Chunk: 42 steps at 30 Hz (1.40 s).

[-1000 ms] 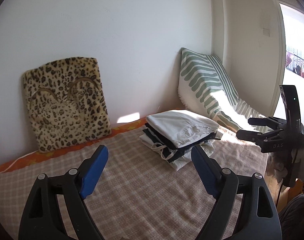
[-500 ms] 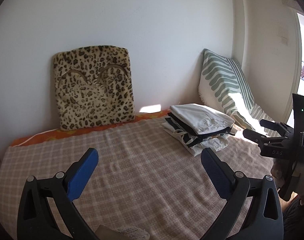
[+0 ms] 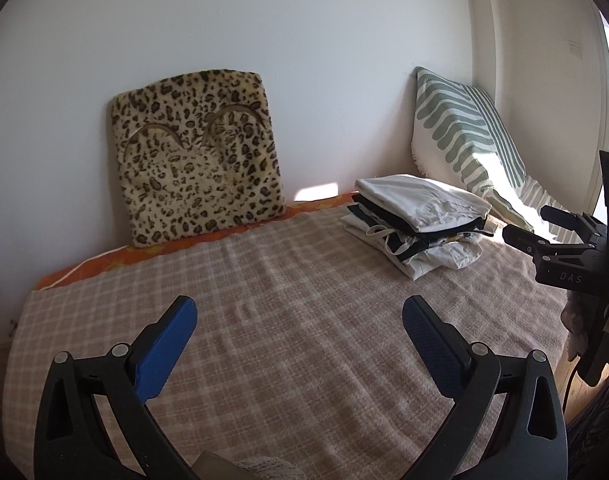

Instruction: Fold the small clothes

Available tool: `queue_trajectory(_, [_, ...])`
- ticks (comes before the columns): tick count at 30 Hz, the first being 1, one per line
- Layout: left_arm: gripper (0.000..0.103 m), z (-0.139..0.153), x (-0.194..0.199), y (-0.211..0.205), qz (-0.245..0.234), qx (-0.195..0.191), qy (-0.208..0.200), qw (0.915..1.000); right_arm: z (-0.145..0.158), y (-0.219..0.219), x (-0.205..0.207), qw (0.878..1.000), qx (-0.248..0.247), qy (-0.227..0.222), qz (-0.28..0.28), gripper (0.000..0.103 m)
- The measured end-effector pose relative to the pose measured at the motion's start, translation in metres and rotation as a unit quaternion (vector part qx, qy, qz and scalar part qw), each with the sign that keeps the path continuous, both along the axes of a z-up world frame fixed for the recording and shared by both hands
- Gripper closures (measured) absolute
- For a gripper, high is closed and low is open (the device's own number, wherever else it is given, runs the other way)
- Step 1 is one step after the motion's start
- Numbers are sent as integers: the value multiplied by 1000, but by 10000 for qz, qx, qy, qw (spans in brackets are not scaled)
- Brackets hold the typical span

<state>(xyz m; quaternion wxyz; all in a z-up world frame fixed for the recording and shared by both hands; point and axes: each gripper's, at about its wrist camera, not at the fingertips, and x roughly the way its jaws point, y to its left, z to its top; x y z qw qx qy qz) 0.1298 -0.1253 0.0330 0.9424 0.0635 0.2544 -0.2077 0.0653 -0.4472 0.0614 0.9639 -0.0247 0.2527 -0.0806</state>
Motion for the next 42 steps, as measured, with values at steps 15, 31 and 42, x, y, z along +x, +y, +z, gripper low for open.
queue_trajectory(15, [1, -21, 4, 2, 115, 120, 254, 9995, -15, -8, 1, 9997, 116, 169, -143, 0])
queue_trajectory(31, [1, -20, 4, 8, 179, 61, 252, 9995, -16, -1, 4, 9998, 87, 157, -29, 0])
queue_trajectory(42, [1, -21, 3, 10, 170, 58, 270, 9995, -17, 0, 3, 9998, 101, 184, -33, 0])
